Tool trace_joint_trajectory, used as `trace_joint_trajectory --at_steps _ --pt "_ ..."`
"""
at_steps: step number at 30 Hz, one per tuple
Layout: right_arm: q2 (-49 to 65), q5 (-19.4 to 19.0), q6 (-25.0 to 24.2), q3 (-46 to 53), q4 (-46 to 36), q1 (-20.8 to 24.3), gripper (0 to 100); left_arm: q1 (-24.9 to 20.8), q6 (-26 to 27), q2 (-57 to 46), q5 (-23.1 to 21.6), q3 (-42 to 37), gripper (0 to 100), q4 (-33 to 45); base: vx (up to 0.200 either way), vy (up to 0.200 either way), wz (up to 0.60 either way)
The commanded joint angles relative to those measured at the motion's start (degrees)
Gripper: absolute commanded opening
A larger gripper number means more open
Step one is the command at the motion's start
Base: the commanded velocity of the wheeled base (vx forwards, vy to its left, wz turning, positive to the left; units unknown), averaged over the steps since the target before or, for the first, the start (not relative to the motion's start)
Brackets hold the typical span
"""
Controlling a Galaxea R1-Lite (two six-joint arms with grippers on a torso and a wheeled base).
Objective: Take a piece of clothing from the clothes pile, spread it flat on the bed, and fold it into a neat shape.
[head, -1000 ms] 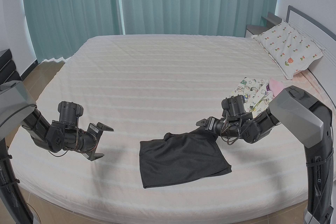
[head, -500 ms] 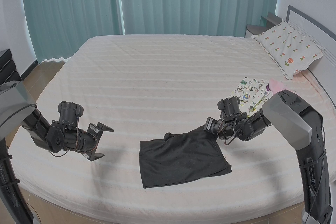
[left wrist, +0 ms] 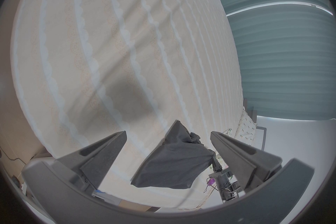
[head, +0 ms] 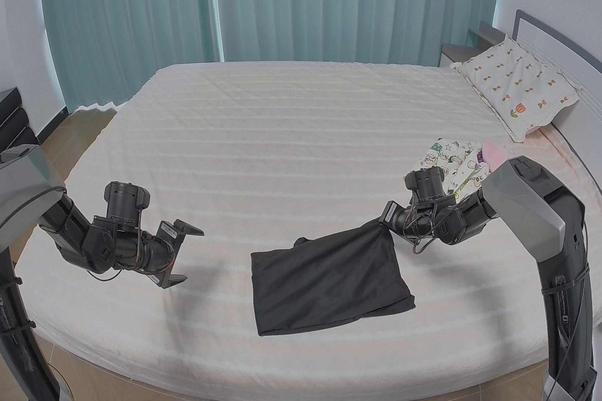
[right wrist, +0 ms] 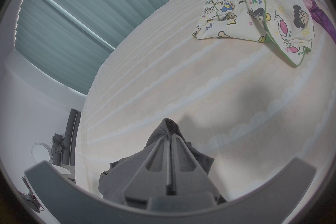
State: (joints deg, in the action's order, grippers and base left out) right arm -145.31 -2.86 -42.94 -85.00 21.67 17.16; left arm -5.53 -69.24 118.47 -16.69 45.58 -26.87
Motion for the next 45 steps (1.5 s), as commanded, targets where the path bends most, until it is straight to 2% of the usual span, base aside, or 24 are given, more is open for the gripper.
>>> trace_joint_trajectory --at_steps 1,4,5,11,15,16,17,20,26,31,37,38,45 --pt "-0.41 0.14 0.04 0.28 -0.14 -0.47 0 0.0 -0.02 0.1 -0.01 -0.05 100 -0.03 0.0 0.0 0.0" --pt "-0.41 0.23 0.04 0.37 -0.41 -0.9 0 0.0 -0.02 0.1 -0.01 0.03 100 -0.03 0.0 0.0 0.0" --pt "-0.32 0.23 0.04 0.37 -0.93 -1.26 100 0.0 -0.02 0.1 -0.01 0.03 100 -0.03 0.0 0.0 0.0" --pt "0.91 0.05 -0.22 1.51 -1.55 -1.87 100 0.0 -0.02 0.1 -0.01 0.03 100 -0.03 0.0 0.0 0.0" --pt "5.21 -0.65 -0.31 7.13 -1.64 -1.96 100 0.0 0.07 0.1 -0.01 0.03 100 -0.03 0.0 0.0 0.0" --pt "9.87 -4.17 0.48 15.48 -0.67 -1.61 100 0.0 0.07 0.1 -0.01 0.03 100 -0.03 0.0 0.0 0.0" --pt "11.72 -6.36 1.36 19.0 -0.05 -1.52 100 0.0 0.07 0.1 -0.01 0.03 100 -0.03 0.0 0.0 0.0" --pt "15.5 -9.35 3.82 27.44 2.23 -1.43 100 0.0 0.07 0.1 -0.01 0.03 100 -0.03 0.0 0.0 0.0" --pt "16.29 -9.18 5.23 38.69 9.35 0.77 100 0.0 0.07 0.1 -0.01 0.03 100 -0.03 0.0 0.0 0.0" --pt "16.82 -9.35 4.97 41.32 11.37 1.56 100 0.0 0.07 0.1 -0.01 0.03 100 -0.03 0.0 0.0 0.0" --pt "15.85 -9.44 4.53 39.57 11.81 2.08 100 0.0 0.07 0.1 -0.01 0.03 100 -0.03 0.0 0.0 0.0" --pt "15.5 -9.35 4.44 39.04 11.9 2.17 0 0.0 0.07 0.1 -0.01 0.03 100 -0.03 0.0 0.0 0.0" --pt "14.53 -8.65 4.7 37.37 11.02 2.52 0 0.0 0.07 0.18 -0.01 0.03 100 -0.03 0.0 0.0 0.0"
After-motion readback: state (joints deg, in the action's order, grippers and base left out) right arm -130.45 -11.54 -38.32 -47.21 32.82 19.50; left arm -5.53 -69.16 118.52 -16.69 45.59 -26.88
